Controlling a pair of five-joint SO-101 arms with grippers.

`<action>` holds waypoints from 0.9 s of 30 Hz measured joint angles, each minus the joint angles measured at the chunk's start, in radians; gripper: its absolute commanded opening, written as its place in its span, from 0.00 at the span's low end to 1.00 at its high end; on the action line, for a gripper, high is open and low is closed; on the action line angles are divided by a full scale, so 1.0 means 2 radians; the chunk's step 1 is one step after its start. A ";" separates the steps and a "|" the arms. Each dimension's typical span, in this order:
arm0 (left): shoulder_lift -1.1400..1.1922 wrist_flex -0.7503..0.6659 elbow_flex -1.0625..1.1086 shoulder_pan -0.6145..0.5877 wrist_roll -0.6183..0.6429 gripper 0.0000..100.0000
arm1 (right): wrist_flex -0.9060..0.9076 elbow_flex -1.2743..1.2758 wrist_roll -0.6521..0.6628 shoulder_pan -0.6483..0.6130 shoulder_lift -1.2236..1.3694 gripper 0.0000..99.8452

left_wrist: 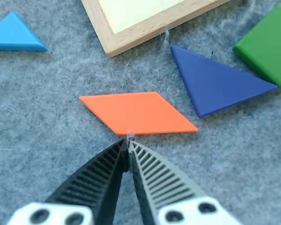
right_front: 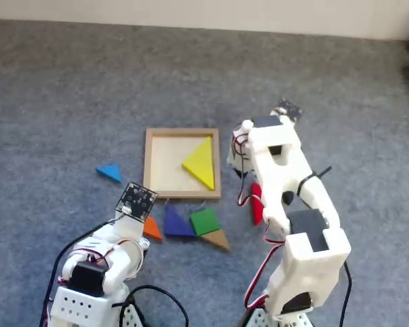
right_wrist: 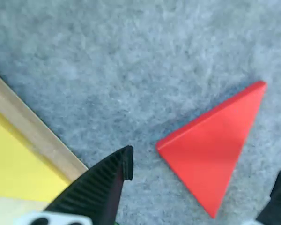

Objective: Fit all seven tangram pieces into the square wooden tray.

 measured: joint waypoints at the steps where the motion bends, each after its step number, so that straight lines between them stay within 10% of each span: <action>1: 0.000 0.000 0.000 0.000 0.000 0.01 | -0.002 0.000 0.000 0.002 0.003 0.43; 27: 0.000 0.000 0.000 0.000 0.000 0.01 | -0.025 0.011 0.000 0.024 0.045 0.43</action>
